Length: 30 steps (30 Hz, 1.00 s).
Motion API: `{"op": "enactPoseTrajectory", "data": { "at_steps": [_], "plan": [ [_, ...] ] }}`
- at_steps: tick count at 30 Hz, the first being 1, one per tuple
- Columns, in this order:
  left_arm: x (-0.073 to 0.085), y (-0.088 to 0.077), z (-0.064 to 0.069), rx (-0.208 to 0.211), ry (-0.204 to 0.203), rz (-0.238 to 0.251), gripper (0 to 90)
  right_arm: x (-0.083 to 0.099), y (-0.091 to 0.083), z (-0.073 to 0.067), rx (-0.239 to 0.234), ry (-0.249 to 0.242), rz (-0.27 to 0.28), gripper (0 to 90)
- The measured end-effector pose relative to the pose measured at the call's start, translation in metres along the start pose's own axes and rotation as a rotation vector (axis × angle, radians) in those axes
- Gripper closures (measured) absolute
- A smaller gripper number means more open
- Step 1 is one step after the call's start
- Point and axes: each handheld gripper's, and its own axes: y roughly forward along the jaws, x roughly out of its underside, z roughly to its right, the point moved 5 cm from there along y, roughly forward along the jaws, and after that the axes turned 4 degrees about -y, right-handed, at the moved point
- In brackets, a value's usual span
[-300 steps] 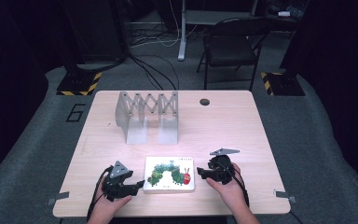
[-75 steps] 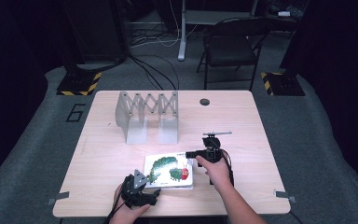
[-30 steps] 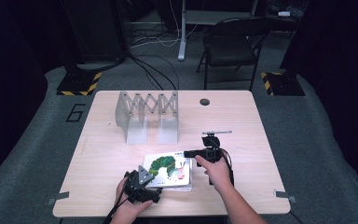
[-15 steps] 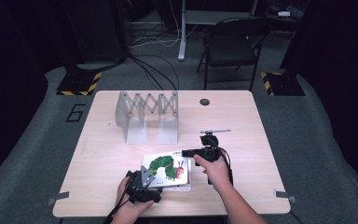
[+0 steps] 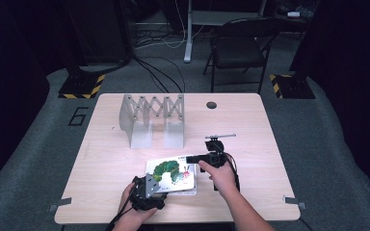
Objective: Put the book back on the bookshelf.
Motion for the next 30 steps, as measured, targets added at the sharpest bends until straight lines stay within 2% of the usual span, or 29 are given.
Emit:
{"op": "enactPoseTrajectory", "data": {
  "at_steps": [11,16,20,25,30],
  "plan": [
    [0.002,0.000,-0.001,0.004,0.004,0.021,16.5,-0.003,0.010,0.008,0.029,-0.009,-0.014,50.6],
    [0.002,0.000,0.000,0.006,0.002,0.028,16.5,-0.007,0.019,0.016,0.044,0.010,-0.032,49.8],
    [0.003,0.000,0.000,0.004,-0.003,0.031,16.4,-0.008,0.025,0.019,0.036,0.031,-0.045,49.3],
    [0.003,0.000,-0.001,0.001,0.003,0.031,16.4,-0.009,0.032,0.020,0.020,0.030,-0.050,48.2],
    [0.003,0.001,0.000,-0.009,-0.012,0.046,16.5,-0.008,0.038,0.018,0.008,0.042,-0.065,47.3]
  ]
}}
